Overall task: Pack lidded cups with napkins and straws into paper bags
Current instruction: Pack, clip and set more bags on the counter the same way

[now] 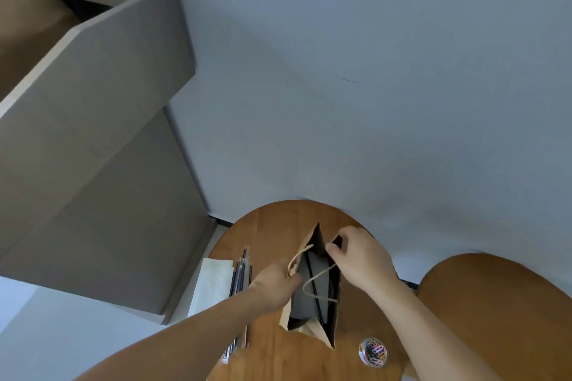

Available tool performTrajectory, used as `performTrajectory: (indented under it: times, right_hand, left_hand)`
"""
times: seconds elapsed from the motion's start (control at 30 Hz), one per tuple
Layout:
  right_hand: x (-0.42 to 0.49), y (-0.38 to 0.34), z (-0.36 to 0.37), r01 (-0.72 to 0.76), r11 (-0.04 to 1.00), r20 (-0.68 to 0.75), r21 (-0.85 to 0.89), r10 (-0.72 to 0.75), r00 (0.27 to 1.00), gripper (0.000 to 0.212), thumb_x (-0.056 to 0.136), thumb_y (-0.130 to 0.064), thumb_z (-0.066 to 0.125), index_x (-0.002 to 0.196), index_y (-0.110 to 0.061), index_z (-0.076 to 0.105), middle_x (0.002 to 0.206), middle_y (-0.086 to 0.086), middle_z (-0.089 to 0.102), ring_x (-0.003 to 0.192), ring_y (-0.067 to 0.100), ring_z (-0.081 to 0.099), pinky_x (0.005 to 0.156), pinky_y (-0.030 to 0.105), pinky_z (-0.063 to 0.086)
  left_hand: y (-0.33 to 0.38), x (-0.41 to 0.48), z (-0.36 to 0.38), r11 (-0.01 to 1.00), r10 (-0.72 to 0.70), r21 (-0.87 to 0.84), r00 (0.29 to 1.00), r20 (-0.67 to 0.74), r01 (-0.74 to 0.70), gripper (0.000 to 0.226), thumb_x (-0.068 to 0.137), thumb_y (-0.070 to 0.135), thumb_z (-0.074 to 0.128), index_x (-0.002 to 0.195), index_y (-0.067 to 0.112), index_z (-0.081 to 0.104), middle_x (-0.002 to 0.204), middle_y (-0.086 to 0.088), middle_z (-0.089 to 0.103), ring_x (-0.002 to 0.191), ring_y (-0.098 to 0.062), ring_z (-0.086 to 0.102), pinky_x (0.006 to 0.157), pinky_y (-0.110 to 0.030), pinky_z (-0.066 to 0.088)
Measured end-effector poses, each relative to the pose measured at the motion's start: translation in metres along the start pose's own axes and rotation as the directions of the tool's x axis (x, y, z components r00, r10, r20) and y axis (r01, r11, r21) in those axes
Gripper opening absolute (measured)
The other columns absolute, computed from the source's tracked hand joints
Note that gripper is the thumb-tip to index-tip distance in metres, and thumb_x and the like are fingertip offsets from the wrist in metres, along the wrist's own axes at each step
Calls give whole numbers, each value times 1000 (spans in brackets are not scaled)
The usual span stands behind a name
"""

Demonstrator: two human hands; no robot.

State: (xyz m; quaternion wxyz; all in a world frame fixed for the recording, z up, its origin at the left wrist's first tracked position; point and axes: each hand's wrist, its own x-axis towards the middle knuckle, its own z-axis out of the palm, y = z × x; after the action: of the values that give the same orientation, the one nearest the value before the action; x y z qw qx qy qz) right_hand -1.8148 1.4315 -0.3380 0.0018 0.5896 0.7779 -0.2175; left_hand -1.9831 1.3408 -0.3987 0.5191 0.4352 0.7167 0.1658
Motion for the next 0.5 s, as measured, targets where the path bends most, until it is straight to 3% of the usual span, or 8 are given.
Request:
performTrajectory:
  times: [0.07,0.13,0.17,0.27,0.4,0.5]
  right_hand:
    - [-2,11,2,-132,981,95,145,119,988,43,97,-51,47,128,-22,52,117,-1,62,94,15,60,67,24,40]
    - [-4,19,10,-196,950,181,245,154,971,26,100,-48,43,105,-23,51,92,-2,60,69,8,53,57,22,39]
    - [-6,19,14,-239,924,233,300,172,957,31,101,-46,42,96,-17,52,84,-2,58,64,9,52,55,24,42]
    - [-12,17,27,-369,795,388,480,185,903,36,101,-45,38,100,-15,58,96,8,64,82,24,66,67,38,61]
    - [-16,10,35,-415,615,434,671,128,892,35,101,-47,36,108,-22,59,106,9,67,89,26,71,80,46,60]
    - [-18,11,41,-364,599,403,713,75,912,31,101,-34,38,120,-20,59,115,7,65,100,23,68,90,46,56]
  left_hand:
    - [4,-3,4,999,7,-33,999,54,-6,27,96,33,50,122,26,53,103,-6,66,90,-19,63,77,-29,53]
    - [8,-6,8,997,30,-74,993,116,-21,47,91,27,54,138,31,46,112,1,62,94,-14,60,75,-23,50]
    - [10,-7,10,995,38,-96,988,150,-23,57,88,24,56,142,33,42,116,4,60,95,-13,59,76,-23,51]
    - [12,-8,15,997,30,-70,973,231,-14,72,76,21,63,140,41,39,113,5,60,99,-20,64,81,-31,56]
    - [17,-9,32,999,41,-4,981,192,-41,58,60,40,70,114,42,51,100,14,63,93,-8,63,80,-26,56]
    - [26,-1,46,973,-9,229,1000,-10,11,26,75,41,59,98,30,58,83,10,64,79,-11,64,63,-26,52]
